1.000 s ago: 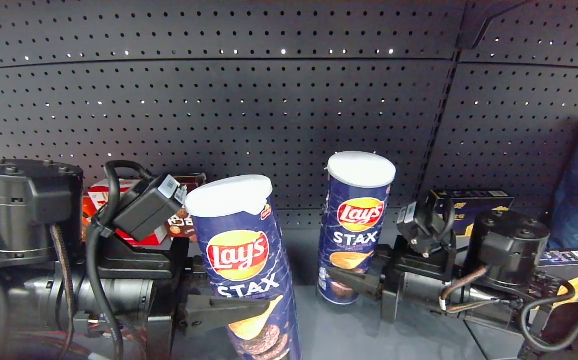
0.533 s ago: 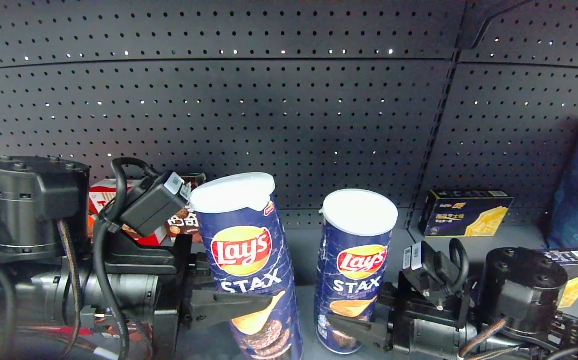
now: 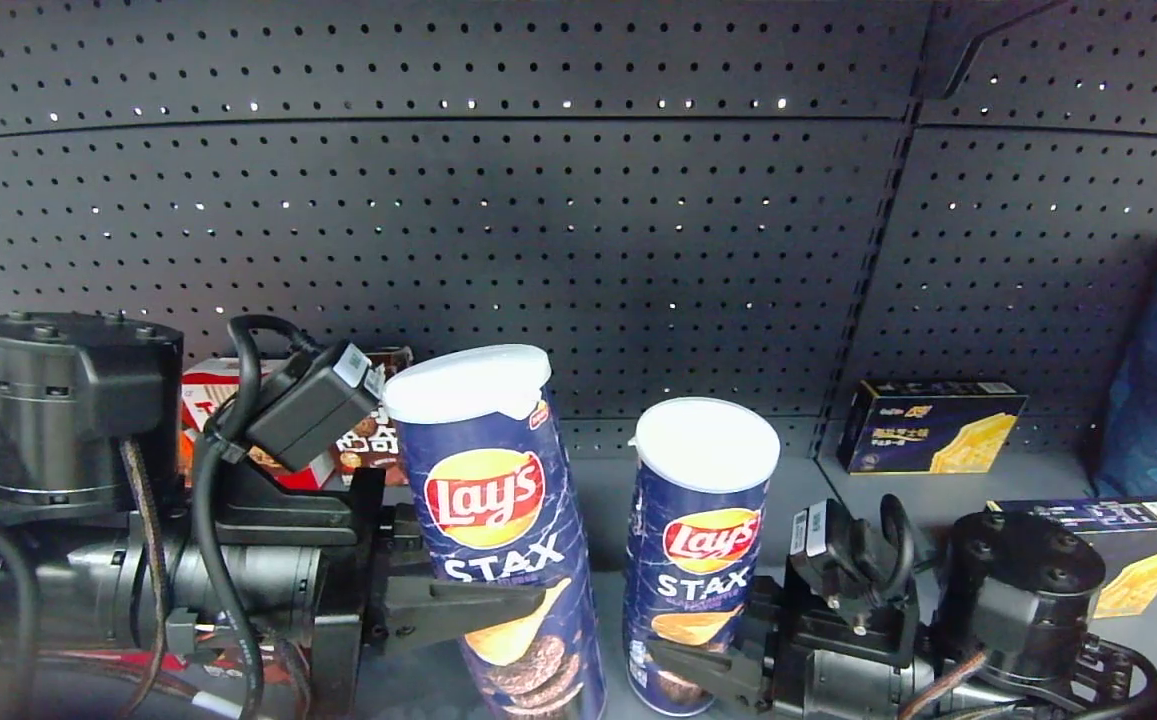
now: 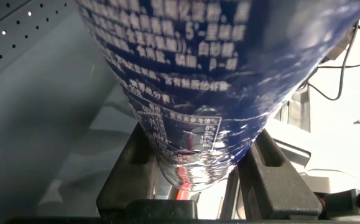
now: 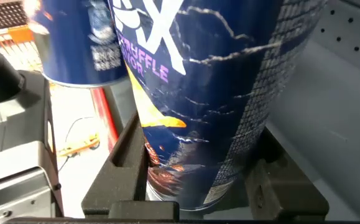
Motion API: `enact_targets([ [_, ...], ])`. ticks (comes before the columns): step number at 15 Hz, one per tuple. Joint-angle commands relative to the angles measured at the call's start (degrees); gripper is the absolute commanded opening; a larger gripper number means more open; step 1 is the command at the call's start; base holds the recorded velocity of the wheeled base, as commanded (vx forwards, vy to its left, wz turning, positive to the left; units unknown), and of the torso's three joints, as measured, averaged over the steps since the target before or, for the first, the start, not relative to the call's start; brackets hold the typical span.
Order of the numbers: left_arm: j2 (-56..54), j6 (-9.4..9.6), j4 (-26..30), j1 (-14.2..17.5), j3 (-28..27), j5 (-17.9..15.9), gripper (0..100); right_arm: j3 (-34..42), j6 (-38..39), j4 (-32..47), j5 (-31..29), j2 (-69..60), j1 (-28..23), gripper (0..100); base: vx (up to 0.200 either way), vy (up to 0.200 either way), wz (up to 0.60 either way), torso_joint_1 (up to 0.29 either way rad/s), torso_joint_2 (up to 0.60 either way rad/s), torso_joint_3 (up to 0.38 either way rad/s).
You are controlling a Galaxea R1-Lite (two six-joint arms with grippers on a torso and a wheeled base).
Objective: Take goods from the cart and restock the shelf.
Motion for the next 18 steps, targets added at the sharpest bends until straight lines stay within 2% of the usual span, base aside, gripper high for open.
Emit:
enact_targets([
  [1, 0.16, -0.01, -0.01, -0.08, 0.0, -0.03, 0, -0.23, -0.04, -0.47, 0.02, 2.44, -0.3, 0, 0.0, 0.0, 0.0, 0.0, 0.0, 0.0],
  [7, 0.34, -0.01, -0.01, -0.08, 0.17, 0.06, 0, -1.28, -0.13, -1.71, 0.02, 4.72, -1.71, 0, 0.0, 0.0, 0.0, 0.0, 0.0, 0.0],
  [8, 0.34, -0.01, -0.01, -0.08, 0.17, 0.06, 0, -1.19, -0.3, -2.06, 0.02, 4.9, -1.71, 100, 0.0, 0.0, 0.0, 0.0, 0.0, 0.0],
  [15, 0.25, -0.01, -0.09, -0.08, 0.44, 0.06, 0, 1.88, -0.56, -4.25, -0.16, 2.97, -1.71, 100, 0.0, 0.0, 0.0, 0.0, 0.0, 0.0],
  [16, 0.16, -0.01, -0.09, -0.08, 0.52, 0.06, 0, 4.52, -0.39, -5.13, -2.53, -3.89, -1.71, 100, 0.0, 0.0, 0.0, 0.0, 0.0, 0.0],
  [18, 0.16, -0.01, -0.09, -0.08, 0.88, 0.06, 0, 7.16, -0.21, -4.87, -3.15, -10.13, -2.41, 100, 0.0, 0.0, 0.0, 0.0, 0.0, 0.0],
])
